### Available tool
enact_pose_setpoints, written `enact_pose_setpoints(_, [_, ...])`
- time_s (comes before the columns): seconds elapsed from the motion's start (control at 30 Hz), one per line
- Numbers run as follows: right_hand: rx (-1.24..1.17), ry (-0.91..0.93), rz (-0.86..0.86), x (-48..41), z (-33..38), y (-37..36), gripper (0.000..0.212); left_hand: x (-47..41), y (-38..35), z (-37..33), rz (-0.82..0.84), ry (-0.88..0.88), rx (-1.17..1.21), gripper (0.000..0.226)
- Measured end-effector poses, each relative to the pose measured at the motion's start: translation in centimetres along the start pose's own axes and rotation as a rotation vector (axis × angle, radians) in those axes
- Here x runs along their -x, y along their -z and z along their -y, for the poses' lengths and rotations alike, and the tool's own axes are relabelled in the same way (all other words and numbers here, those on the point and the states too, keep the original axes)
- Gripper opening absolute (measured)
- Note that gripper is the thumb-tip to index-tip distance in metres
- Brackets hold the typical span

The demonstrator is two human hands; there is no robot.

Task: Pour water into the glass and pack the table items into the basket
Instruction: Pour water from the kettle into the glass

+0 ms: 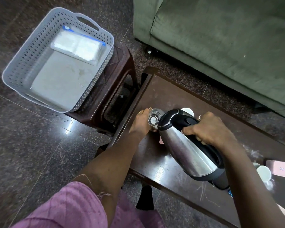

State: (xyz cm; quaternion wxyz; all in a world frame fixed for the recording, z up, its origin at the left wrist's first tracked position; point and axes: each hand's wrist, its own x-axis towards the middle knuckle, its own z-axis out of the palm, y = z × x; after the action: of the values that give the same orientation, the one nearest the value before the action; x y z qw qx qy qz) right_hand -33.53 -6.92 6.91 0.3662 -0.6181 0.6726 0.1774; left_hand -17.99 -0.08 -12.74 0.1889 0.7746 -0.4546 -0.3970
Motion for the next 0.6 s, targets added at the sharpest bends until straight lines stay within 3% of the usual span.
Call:
enact_pose_setpoints(0.13, [0.000,0.000,0.001,0.14,-0.02,-0.13,0.029,-0.02,-0.33,-0.01,-0.033,0.001,-0.001,0.048])
enact_pose_setpoints(0.43, [-0.002,0.006,0.011,-0.08,0.10,-0.32,0.030,-0.22,-0.35,-0.05,-0.022,-0.002,-0.020,0.056])
enact_pose_setpoints(0.6, [-0.010,0.007,0.006,-0.18,0.19,-0.32,0.028,-0.25,-0.41,-0.13,-0.033,-0.008,-0.019,0.048])
